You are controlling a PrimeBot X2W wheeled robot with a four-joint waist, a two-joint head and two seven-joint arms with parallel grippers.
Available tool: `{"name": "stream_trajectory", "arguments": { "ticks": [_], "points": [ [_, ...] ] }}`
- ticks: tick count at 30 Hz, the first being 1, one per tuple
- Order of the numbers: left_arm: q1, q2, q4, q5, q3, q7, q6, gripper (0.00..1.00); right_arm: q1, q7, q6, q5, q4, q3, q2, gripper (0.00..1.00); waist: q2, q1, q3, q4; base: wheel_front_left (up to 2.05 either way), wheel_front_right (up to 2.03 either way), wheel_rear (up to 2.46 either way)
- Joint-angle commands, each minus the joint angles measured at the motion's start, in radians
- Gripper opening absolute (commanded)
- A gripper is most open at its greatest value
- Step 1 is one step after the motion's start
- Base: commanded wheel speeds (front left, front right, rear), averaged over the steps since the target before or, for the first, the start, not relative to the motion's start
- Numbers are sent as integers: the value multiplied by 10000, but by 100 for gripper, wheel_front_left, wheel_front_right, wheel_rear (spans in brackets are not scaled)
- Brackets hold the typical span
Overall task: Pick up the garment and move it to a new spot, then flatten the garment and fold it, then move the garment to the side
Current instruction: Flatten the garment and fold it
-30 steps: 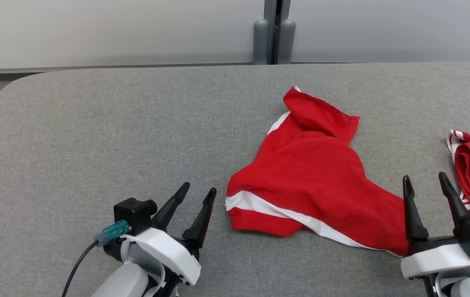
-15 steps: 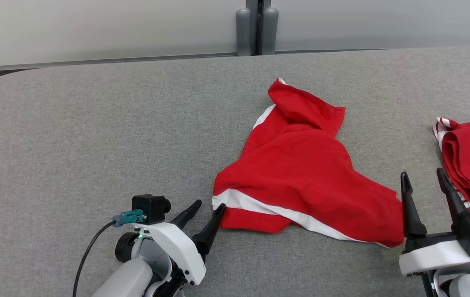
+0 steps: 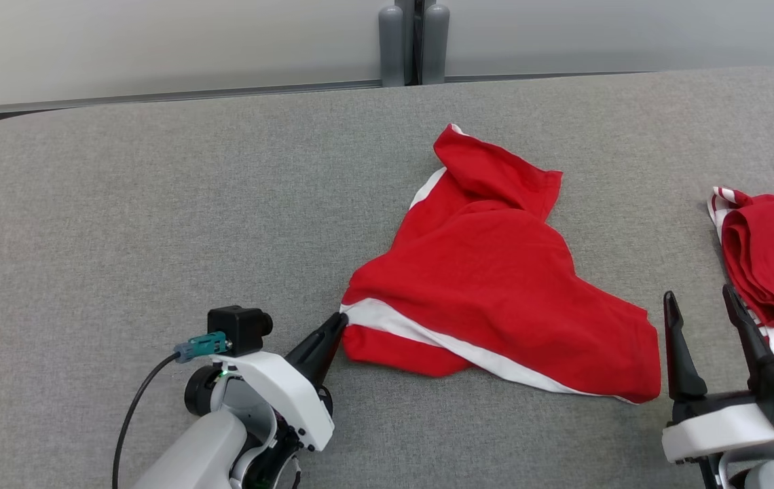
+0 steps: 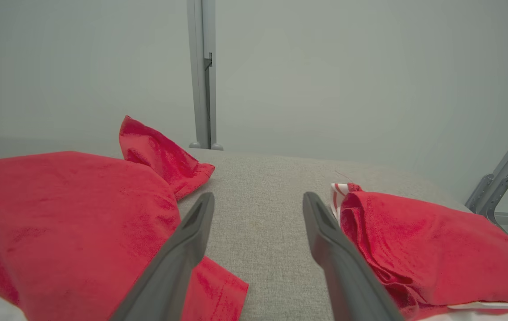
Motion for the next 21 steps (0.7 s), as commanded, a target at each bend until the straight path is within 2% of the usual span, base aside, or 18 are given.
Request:
{"name": "stream_trajectory", "arguments": {
  "ticks": [1, 5, 13, 17, 21],
  "points": [
    [-163, 87, -10, 100, 39, -141, -20, 0, 157, -55, -4, -4, 57, -12, -89, 100, 0, 0, -14, 7, 0, 0, 0],
    [-342, 223, -105, 371, 51, -672, -30, 0, 636, 57, -4, 151, 0, 395, -338, 100, 0, 0, -78, 23, 0, 0, 0],
    [-519, 415, -417, 1164, -88, -1453, 362, 0, 1851, 468, -4, 872, -239, 1517, -872, 100, 0, 0, -140, 10, 0, 0, 0],
    [-477, 408, -531, 1273, -107, -1550, 464, 0, 1953, 760, -4, 797, -43, 2259, -1264, 100, 0, 0, -124, 15, 0, 0, 0],
    [-518, 409, -603, 1303, -158, -1546, 506, 0, 1652, 955, -4, 648, 330, 2517, -1359, 100, 0, 0, -76, 40, 0, 0, 0]
  ]
}}
